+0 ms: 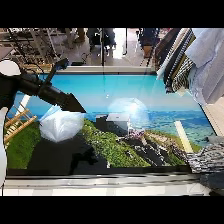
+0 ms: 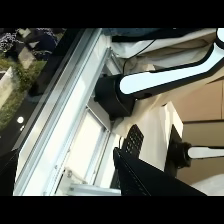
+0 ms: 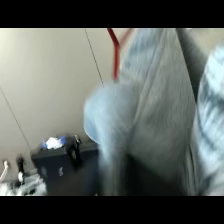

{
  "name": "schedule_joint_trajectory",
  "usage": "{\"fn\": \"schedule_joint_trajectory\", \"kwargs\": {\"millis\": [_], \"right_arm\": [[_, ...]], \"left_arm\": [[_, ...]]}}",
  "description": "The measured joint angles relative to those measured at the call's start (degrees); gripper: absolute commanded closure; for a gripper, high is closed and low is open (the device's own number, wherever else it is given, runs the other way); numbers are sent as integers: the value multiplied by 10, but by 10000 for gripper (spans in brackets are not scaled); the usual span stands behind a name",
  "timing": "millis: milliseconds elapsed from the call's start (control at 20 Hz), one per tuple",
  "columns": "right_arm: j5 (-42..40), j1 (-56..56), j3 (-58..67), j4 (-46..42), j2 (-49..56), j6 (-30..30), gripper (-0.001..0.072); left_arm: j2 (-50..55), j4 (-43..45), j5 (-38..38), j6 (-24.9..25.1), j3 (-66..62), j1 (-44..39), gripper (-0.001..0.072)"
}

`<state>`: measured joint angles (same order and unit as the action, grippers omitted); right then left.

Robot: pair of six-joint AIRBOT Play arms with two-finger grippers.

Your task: Fold the clothes and pants, and hang the long-sleeved shirts on hangers.

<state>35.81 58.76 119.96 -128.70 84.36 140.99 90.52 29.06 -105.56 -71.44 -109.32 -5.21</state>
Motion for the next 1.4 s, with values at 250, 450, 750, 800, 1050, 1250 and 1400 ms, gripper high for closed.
{"fn": "schedule_joint_trajectory", "kwargs": {"millis": [250, 450, 750, 800, 1050, 1250, 1400], "right_arm": [[-42, -55, -2, 16, -68, -124, 190], [20, -165, -2, 123, -141, -296, 207], [357, -424, -119, 475, -184, -482, 221], [374, -473, -153, 506, -187, -495, 221], [319, -665, -276, 462, -186, -527, 217], [286, -722, -301, 444, -185, -533, 217], [278, -736, -307, 437, -185, -535, 217]], "left_arm": [[0, 111, -2, -25, 0, 0, 295], [-3, 411, -3, -102, 0, 9, 294], [-63, 655, 56, -140, 0, 35, 293], [-80, 671, 83, -142, 0, 38, 293], [-132, 703, 172, -146, 0, 42, 292], [-142, 711, 194, -148, 0, 43, 293], [-144, 713, 200, -148, 0, 43, 292]]}}
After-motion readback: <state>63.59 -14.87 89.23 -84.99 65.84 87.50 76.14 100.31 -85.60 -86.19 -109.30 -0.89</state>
